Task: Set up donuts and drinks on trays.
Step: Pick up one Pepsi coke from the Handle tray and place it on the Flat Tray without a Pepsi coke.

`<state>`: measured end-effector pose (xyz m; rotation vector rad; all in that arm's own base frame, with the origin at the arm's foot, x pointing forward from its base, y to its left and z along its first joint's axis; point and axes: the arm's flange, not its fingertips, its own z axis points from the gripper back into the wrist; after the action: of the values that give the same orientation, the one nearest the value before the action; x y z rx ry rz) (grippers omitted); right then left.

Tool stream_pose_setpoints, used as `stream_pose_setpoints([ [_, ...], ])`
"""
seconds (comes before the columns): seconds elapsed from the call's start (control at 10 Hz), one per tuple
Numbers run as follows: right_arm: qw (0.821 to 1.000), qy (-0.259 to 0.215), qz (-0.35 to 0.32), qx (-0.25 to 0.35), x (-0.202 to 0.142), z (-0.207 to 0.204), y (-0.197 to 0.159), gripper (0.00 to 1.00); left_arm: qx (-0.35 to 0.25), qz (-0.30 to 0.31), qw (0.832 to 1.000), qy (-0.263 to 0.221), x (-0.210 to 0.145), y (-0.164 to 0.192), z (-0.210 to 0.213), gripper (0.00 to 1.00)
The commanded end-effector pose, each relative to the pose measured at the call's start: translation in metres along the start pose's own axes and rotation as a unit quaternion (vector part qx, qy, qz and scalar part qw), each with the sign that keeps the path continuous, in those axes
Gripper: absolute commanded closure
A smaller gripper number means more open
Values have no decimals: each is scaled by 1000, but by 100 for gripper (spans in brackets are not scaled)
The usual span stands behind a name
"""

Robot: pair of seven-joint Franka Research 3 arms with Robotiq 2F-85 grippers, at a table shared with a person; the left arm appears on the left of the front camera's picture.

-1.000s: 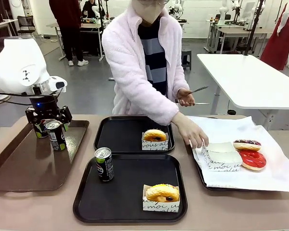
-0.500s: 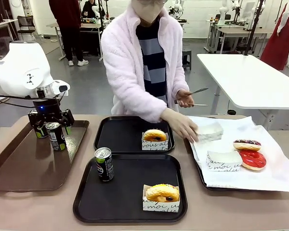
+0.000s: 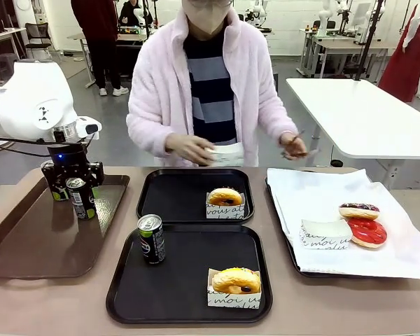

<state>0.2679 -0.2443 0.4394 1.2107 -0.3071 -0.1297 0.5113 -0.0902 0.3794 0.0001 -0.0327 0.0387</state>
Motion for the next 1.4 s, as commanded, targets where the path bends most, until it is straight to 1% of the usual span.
stream_pose_setpoints([
  [0.0, 1000, -2, 3, 7, 0, 0, -1, 0, 20, 20, 1000, 10, 3, 0, 7, 100],
  [0.1, 1000, -2, 3, 7, 0, 0, -1, 0, 21, 23, 999, 14, 4, 0, 9, 100],
  [0.2, 1000, -2, 3, 7, 0, 0, -1, 0, 20, 25, 999, 16, 3, 0, 10, 95],
  [0.3, 1000, -2, 3, 7, 0, 0, -1, 0, 19, 22, 999, 17, 2, 0, 13, 100],
  [0.4, 1000, -2, 3, 7, 0, 0, -1, 0, 13, 25, 1000, 14, 0, -1, 17, 100],
  [0.5, 1000, -2, 3, 7, 0, 0, -1, 0, 13, 25, 999, 21, -4, -4, 26, 100],
  [0.6, 1000, -2, 3, 7, 0, 0, -1, 0, 15, 27, 999, 24, -10, -9, 43, 100],
  [0.8, 1000, -2, 3, 7, 0, 0, -1, 0, 8, 38, 999, 12, -41, -20, 92, 100],
  [1.0, 1000, -2, 3, 7, 0, 0, -1, 0, -3, 30, 1000, 1, -68, -27, 130, 100],
  [1.1, 1000, -2, 3, 7, 0, 0, -1, 0, -11, 25, 1000, -8, -84, -28, 140, 100],
  [1.2, 1000, -2, 3, 7, 0, 0, -1, 0, -13, 14, 1000, -13, -89, -30, 148, 100],
  [1.3, 1000, -2, 3, 7, 0, 0, -1, 0, -9, 26, 1000, -11, -86, -29, 151, 100],
])
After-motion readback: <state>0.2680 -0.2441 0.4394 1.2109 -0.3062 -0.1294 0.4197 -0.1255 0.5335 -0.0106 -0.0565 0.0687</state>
